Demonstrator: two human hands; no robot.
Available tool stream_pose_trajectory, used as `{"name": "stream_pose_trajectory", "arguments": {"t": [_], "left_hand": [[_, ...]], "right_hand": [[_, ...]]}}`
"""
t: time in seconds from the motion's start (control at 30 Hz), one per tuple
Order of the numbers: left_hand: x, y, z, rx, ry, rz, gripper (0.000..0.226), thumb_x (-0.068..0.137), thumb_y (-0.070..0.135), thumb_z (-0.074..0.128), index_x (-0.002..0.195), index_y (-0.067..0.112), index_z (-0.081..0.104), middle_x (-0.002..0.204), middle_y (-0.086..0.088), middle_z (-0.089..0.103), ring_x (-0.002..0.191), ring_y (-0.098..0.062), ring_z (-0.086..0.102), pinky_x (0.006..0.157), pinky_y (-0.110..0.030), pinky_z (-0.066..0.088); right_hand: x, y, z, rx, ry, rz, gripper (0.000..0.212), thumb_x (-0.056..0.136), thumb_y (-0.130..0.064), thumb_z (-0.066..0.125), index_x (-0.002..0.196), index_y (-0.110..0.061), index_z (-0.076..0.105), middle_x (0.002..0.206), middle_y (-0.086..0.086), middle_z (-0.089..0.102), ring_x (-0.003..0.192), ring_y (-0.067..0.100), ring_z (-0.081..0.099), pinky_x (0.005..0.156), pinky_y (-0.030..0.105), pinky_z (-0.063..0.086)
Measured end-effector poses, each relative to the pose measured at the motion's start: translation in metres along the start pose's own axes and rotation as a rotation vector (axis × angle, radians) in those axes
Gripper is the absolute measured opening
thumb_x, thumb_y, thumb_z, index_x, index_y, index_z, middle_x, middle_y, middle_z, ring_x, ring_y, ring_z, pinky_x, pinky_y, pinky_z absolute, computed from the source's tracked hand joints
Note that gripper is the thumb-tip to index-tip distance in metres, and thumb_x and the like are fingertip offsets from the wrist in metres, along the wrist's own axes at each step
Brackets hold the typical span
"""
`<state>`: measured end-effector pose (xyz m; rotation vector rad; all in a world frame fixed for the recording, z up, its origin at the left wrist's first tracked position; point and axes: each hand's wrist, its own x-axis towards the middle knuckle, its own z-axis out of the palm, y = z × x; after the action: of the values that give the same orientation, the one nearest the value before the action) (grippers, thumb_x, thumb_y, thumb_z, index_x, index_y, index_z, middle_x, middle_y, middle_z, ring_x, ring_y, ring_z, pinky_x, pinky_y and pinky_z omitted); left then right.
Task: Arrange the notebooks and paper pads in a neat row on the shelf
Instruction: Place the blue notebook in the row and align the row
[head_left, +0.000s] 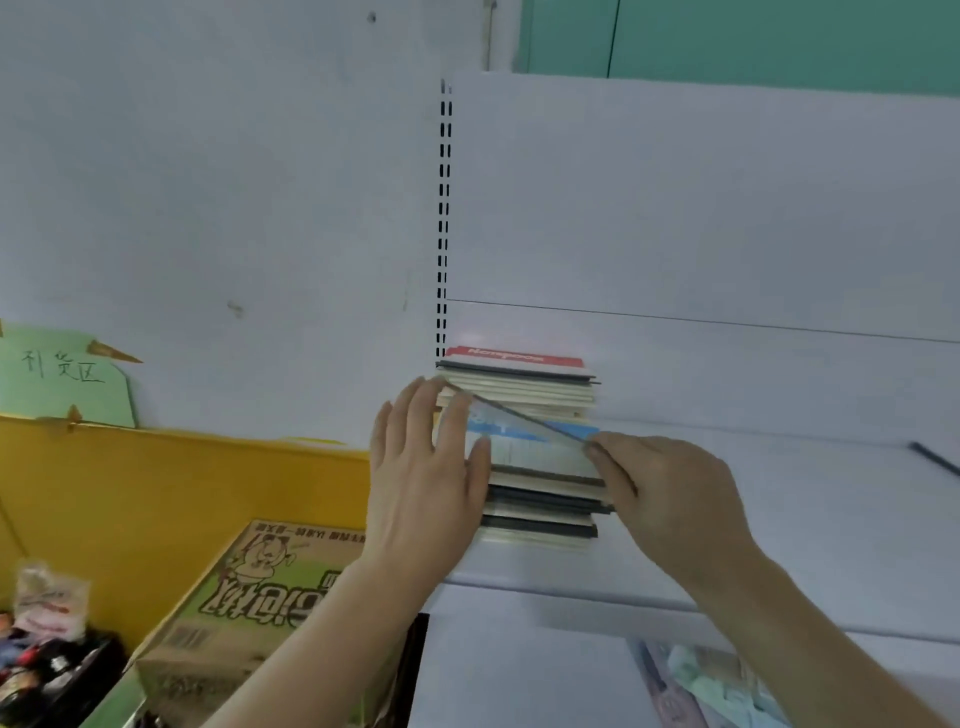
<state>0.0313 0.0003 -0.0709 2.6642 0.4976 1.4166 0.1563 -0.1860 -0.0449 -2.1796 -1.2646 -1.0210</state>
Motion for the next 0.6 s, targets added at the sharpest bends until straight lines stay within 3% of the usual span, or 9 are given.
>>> {"name": "stream_pose_trajectory", "arguments": {"t": [0.07,0.17,0.23,0.27,0.33,0.4,0.47,0.53,0.6], "left_hand": [[0.003,0.012,-0.009,-0.042,0.028,-0.020,0.049,0.101,0.041,0.041,0.138,0.010,0.047,0.144,-0.013,0.046,0.136,-0.032,0.039,0.108,-0.051,0.039],[0.008,0.036,-0.022,-0.305,-0.176,-0.225,0.071,0.098,0.064,0.021,0.152,0.018,0.027,0.154,0.000,0.038,0.140,-0.019,0.037,0.111,-0.038,0.038],[0.010,0.051,-0.026,-0.654,-0.363,-0.395,0.080,0.089,0.071,0.026,0.153,0.024,0.026,0.145,0.010,0.049,0.127,-0.009,0.051,0.097,-0.017,0.043],[0.010,0.057,-0.026,-0.784,-0.419,-0.441,0.072,0.090,0.067,0.032,0.148,0.024,0.034,0.134,0.012,0.059,0.116,-0.004,0.058,0.087,-0.012,0.046],[0.010,0.061,-0.022,-0.902,-0.389,-0.507,0.041,0.100,0.049,0.044,0.130,0.023,0.049,0.114,0.011,0.069,0.100,-0.002,0.065,0.081,-0.018,0.053],[0.010,0.058,-0.019,-0.904,-0.292,-0.560,0.018,0.104,0.030,0.044,0.118,0.022,0.051,0.109,0.011,0.067,0.097,-0.002,0.064,0.078,-0.018,0.053],[0.010,0.050,-0.019,-0.872,-0.194,-0.578,0.016,0.105,0.023,0.043,0.119,0.025,0.050,0.108,0.012,0.066,0.094,-0.002,0.063,0.075,-0.018,0.053],[0.011,0.038,-0.022,-0.832,-0.122,-0.578,0.024,0.104,0.024,0.044,0.127,0.031,0.048,0.102,0.011,0.070,0.088,-0.006,0.066,0.075,-0.029,0.055],[0.011,0.025,-0.026,-0.803,-0.103,-0.580,0.031,0.104,0.027,0.045,0.133,0.037,0.045,0.099,0.012,0.071,0.084,-0.004,0.066,0.070,-0.026,0.052]], "right_hand": [[-0.001,-0.010,-0.014,-0.086,0.138,0.021,0.027,0.094,-0.030,0.048,0.088,-0.019,0.073,0.063,-0.002,0.066,0.051,0.026,0.057,0.044,0.029,0.042],[-0.009,-0.024,-0.018,-0.136,0.253,-0.003,0.021,0.094,-0.024,0.055,0.093,-0.013,0.073,0.069,0.001,0.069,0.056,0.026,0.059,0.049,0.032,0.046],[-0.015,-0.034,-0.010,-0.109,0.262,-0.042,0.020,0.094,-0.020,0.058,0.102,-0.010,0.072,0.086,0.003,0.073,0.071,0.026,0.066,0.061,0.036,0.052],[-0.018,-0.040,-0.005,-0.067,0.230,-0.065,0.022,0.093,-0.017,0.058,0.110,-0.008,0.070,0.099,0.005,0.073,0.084,0.025,0.068,0.070,0.037,0.055],[-0.025,-0.056,0.005,0.077,0.077,-0.104,0.036,0.094,-0.016,0.054,0.127,-0.006,0.060,0.125,0.006,0.064,0.113,0.021,0.061,0.089,0.038,0.053],[-0.032,-0.066,0.007,0.180,-0.107,-0.096,0.049,0.101,-0.032,0.042,0.144,-0.009,0.042,0.147,0.002,0.045,0.137,0.014,0.039,0.108,0.036,0.040],[-0.037,-0.064,0.005,0.198,-0.201,-0.086,0.059,0.102,-0.048,0.030,0.149,-0.013,0.032,0.156,-0.002,0.030,0.145,0.009,0.021,0.117,0.031,0.024],[-0.036,-0.050,0.004,0.190,-0.145,-0.053,0.055,0.103,-0.042,0.028,0.146,-0.010,0.039,0.153,0.003,0.036,0.142,0.015,0.030,0.116,0.032,0.025],[-0.026,-0.031,0.006,0.169,-0.069,0.078,0.051,0.100,-0.031,0.030,0.142,-0.006,0.043,0.148,0.010,0.042,0.137,0.024,0.038,0.113,0.035,0.030]]}}
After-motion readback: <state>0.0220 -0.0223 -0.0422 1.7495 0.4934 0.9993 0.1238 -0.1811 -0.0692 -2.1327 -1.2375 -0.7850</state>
